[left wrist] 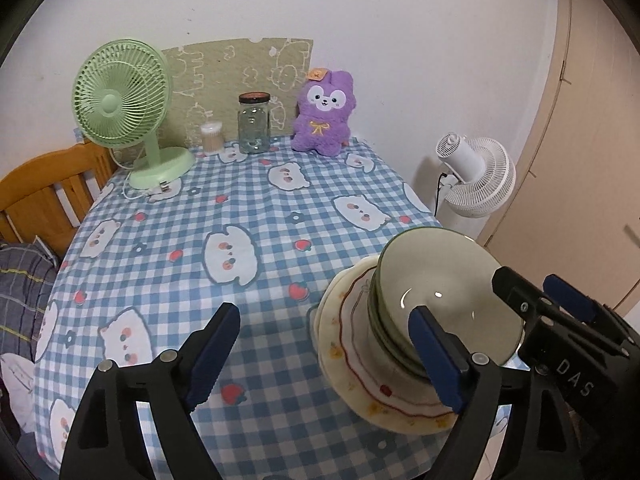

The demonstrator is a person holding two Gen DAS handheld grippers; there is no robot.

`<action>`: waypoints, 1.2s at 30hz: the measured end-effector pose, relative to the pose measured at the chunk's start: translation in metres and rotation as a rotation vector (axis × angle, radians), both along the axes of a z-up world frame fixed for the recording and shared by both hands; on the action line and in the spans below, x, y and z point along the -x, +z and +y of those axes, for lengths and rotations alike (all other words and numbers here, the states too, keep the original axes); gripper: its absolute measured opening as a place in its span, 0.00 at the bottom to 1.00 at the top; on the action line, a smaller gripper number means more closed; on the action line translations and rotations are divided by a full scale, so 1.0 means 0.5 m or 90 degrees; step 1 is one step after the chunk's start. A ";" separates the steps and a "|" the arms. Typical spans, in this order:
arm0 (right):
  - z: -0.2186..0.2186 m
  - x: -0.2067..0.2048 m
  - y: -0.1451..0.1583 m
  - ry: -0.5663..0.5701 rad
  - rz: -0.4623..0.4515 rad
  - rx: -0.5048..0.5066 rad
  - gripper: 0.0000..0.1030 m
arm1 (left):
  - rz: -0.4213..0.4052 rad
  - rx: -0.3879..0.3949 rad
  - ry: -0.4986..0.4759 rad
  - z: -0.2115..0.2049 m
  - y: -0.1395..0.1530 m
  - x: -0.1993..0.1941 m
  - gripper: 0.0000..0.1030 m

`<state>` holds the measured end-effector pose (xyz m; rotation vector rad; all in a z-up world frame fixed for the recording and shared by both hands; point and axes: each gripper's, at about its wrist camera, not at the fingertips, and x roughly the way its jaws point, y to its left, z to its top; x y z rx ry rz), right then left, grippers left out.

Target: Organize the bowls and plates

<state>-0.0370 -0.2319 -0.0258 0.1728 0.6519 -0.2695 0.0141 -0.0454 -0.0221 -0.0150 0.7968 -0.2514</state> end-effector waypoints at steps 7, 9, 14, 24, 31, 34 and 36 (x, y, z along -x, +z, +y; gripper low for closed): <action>0.039 0.025 0.005 0.014 -0.010 0.018 0.76 | -0.042 -0.033 0.034 0.037 0.007 0.042 0.94; 0.052 0.034 0.004 0.010 -0.015 0.023 0.77 | -0.047 -0.039 0.040 0.049 0.008 0.056 0.95; 0.085 0.058 0.003 0.024 -0.023 0.037 0.77 | -0.045 -0.037 0.054 0.075 0.000 0.086 0.96; 0.145 0.106 -0.008 0.061 -0.047 0.047 0.81 | -0.056 -0.056 0.101 0.122 -0.018 0.153 0.99; 0.179 0.134 -0.010 0.081 -0.066 0.055 0.85 | -0.069 -0.062 0.120 0.144 -0.021 0.190 1.00; 0.191 0.141 -0.015 0.089 -0.070 0.051 0.86 | -0.075 -0.063 0.126 0.155 -0.022 0.205 1.00; 0.199 0.147 -0.019 0.094 -0.074 0.049 0.86 | -0.084 -0.065 0.127 0.161 -0.024 0.215 1.00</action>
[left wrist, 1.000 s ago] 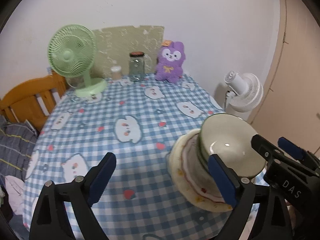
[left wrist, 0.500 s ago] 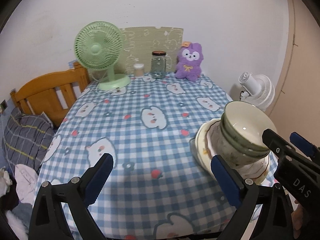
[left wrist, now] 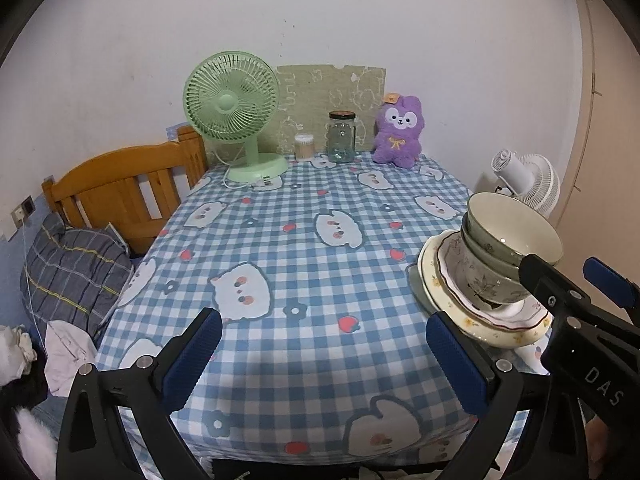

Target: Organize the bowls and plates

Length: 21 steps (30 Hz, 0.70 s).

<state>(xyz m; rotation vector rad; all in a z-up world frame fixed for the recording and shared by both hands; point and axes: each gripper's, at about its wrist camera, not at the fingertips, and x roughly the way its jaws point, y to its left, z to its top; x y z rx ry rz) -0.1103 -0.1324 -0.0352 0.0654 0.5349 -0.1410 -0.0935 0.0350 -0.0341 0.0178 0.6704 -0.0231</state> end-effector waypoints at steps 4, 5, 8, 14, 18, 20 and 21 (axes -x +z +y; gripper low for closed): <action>0.012 0.007 -0.005 0.004 0.001 0.003 0.86 | -0.008 -0.004 0.001 0.002 -0.003 0.009 1.00; 0.014 0.008 -0.006 0.004 -0.001 0.004 0.86 | -0.007 -0.005 0.001 0.003 -0.005 0.010 1.00; 0.021 0.013 -0.009 0.008 -0.003 0.004 0.86 | -0.008 -0.012 0.006 0.003 -0.005 0.015 1.00; 0.021 0.011 -0.016 0.007 0.001 -0.006 0.86 | -0.007 -0.008 0.009 0.008 -0.008 0.015 1.00; 0.019 0.011 -0.023 0.004 0.005 -0.007 0.87 | -0.005 -0.009 0.010 0.009 -0.013 0.013 1.00; 0.018 0.009 -0.026 0.004 0.010 -0.011 0.87 | -0.001 -0.007 0.010 0.009 -0.018 0.010 1.00; 0.017 0.009 -0.027 0.004 0.011 -0.012 0.87 | 0.000 -0.006 0.011 0.009 -0.020 0.009 1.00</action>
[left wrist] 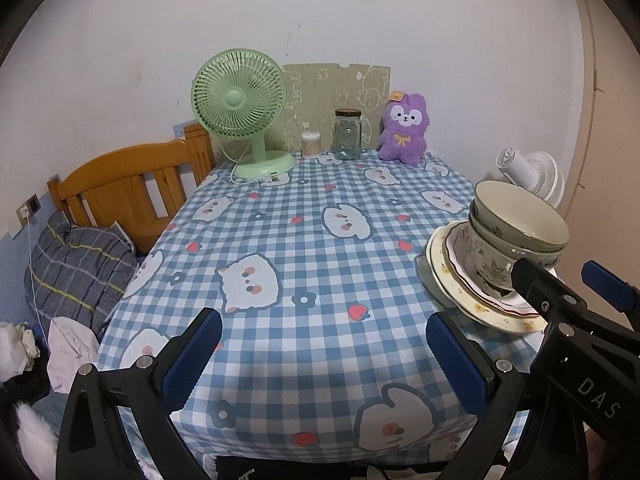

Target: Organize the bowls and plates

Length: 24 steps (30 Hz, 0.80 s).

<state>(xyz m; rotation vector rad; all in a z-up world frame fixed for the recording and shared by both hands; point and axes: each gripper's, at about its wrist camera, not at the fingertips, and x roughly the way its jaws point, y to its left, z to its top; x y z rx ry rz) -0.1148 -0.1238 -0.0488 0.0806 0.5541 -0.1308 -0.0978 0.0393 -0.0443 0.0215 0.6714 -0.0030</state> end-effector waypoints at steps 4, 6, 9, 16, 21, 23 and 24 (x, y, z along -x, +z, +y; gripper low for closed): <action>-0.001 0.000 -0.001 0.000 0.002 -0.002 0.87 | 0.001 0.001 0.001 0.001 -0.002 -0.002 1.00; -0.001 -0.001 -0.001 0.000 0.001 -0.001 0.87 | 0.001 0.002 0.002 0.002 -0.005 -0.004 1.00; -0.002 -0.002 -0.001 -0.001 0.002 -0.002 0.87 | 0.000 0.000 0.001 0.002 -0.005 -0.005 1.00; -0.002 0.000 0.002 -0.002 -0.005 -0.003 0.87 | -0.001 0.002 -0.005 0.002 -0.005 -0.004 1.00; -0.004 0.000 0.003 -0.001 -0.007 -0.008 0.87 | -0.008 0.001 -0.002 0.000 -0.001 -0.002 1.00; -0.003 -0.001 0.004 0.000 -0.008 -0.008 0.87 | -0.008 0.002 -0.001 0.000 0.000 -0.001 1.00; -0.003 -0.001 0.005 0.000 -0.008 -0.007 0.87 | -0.008 0.001 -0.001 0.000 0.000 -0.001 1.00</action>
